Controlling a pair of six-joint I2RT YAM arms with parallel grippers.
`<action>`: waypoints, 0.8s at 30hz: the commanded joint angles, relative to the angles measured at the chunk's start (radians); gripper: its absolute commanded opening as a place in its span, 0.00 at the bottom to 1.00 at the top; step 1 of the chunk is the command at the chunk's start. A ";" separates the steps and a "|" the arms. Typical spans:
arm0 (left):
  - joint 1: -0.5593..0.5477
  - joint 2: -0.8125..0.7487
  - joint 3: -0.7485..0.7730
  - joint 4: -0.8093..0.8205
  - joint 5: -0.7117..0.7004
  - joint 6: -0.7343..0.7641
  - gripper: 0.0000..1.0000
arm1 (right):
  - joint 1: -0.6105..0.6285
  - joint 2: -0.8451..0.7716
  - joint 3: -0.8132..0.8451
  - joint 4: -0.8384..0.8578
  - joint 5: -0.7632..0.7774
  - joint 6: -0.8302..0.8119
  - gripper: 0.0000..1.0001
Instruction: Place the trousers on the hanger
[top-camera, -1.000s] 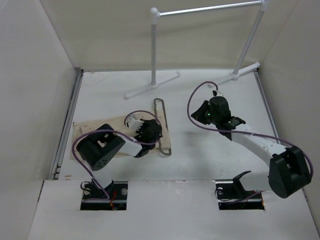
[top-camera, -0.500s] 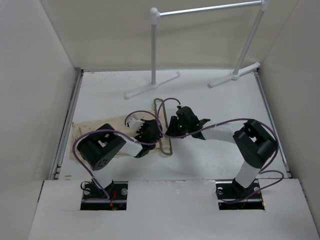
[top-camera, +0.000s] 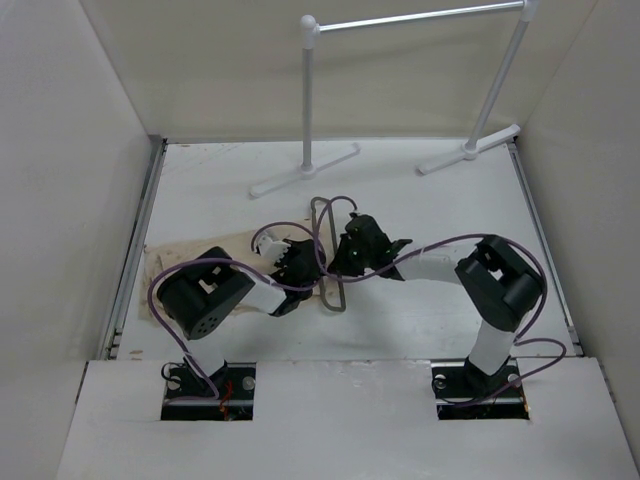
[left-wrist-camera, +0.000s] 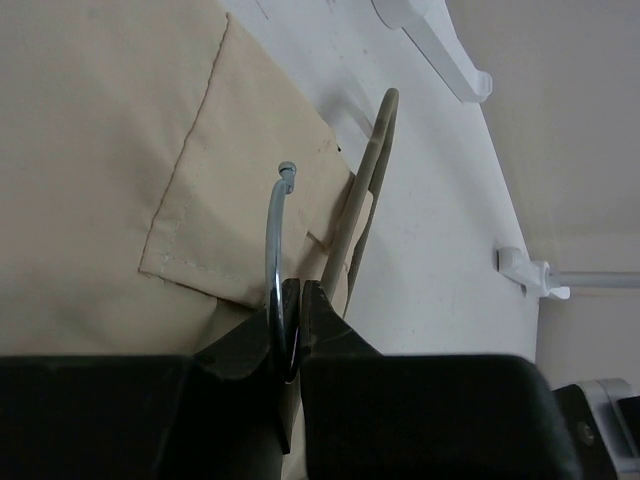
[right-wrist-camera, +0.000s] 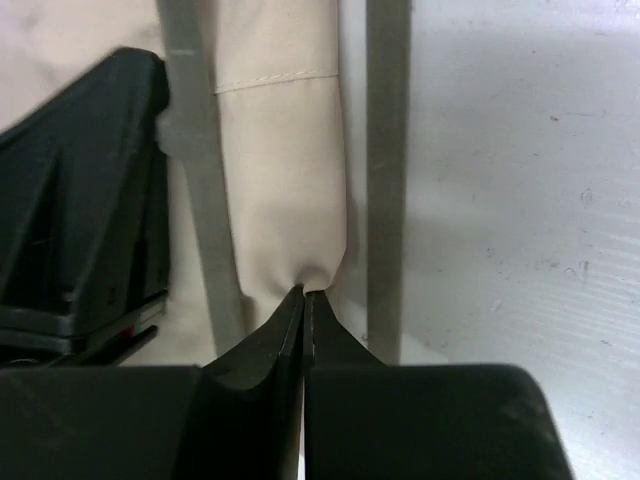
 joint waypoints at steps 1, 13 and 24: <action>-0.017 -0.018 0.008 -0.063 0.030 0.033 0.00 | -0.021 -0.098 -0.014 0.097 0.034 0.037 0.03; 0.069 -0.169 -0.039 -0.215 0.017 0.074 0.00 | -0.215 -0.512 -0.208 -0.014 0.086 -0.032 0.01; 0.087 -0.331 -0.107 -0.399 -0.001 0.198 0.00 | -0.473 -0.687 -0.323 -0.037 0.077 -0.022 0.00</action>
